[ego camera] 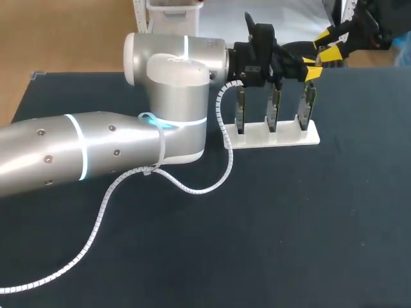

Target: Pick up the optical module with the left hand, and insert it into the network port with the right hand.

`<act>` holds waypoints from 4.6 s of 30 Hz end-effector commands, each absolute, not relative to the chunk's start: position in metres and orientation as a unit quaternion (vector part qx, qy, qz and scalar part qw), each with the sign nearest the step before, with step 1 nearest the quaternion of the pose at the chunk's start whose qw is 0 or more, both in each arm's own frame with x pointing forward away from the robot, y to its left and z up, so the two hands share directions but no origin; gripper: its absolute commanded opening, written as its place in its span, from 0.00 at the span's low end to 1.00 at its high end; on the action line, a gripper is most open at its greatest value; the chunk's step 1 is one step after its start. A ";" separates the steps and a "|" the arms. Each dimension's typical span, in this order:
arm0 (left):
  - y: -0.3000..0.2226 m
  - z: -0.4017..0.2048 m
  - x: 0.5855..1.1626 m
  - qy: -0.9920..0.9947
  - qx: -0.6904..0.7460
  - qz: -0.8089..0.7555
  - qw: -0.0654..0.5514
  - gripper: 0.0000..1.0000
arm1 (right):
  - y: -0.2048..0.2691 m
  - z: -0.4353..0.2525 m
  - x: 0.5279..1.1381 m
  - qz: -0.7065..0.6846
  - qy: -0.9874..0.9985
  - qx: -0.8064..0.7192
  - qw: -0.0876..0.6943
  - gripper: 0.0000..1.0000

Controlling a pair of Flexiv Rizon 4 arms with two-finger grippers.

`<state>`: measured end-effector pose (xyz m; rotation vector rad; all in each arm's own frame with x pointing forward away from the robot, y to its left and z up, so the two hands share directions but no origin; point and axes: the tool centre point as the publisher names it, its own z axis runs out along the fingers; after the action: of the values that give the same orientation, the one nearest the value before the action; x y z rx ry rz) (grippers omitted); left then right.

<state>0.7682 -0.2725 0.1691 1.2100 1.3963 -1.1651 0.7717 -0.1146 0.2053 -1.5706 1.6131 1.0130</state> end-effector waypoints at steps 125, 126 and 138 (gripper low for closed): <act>-0.243 0.132 0.758 0.656 0.630 -0.310 0.277 1.00 | -0.109 0.174 0.762 0.356 0.612 -0.636 0.307 0.00; -0.243 0.132 0.758 0.656 0.630 -0.310 0.277 1.00 | -0.109 0.173 0.762 0.356 0.613 -0.635 0.308 0.00; -0.243 0.132 0.758 0.656 0.630 -0.310 0.277 1.00 | -0.109 0.171 0.768 0.354 0.615 -0.629 0.318 0.00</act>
<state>0.7557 -0.2415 0.1316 1.6851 1.7573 -0.8333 0.7669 -0.1092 0.1723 -1.6571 1.6228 0.9301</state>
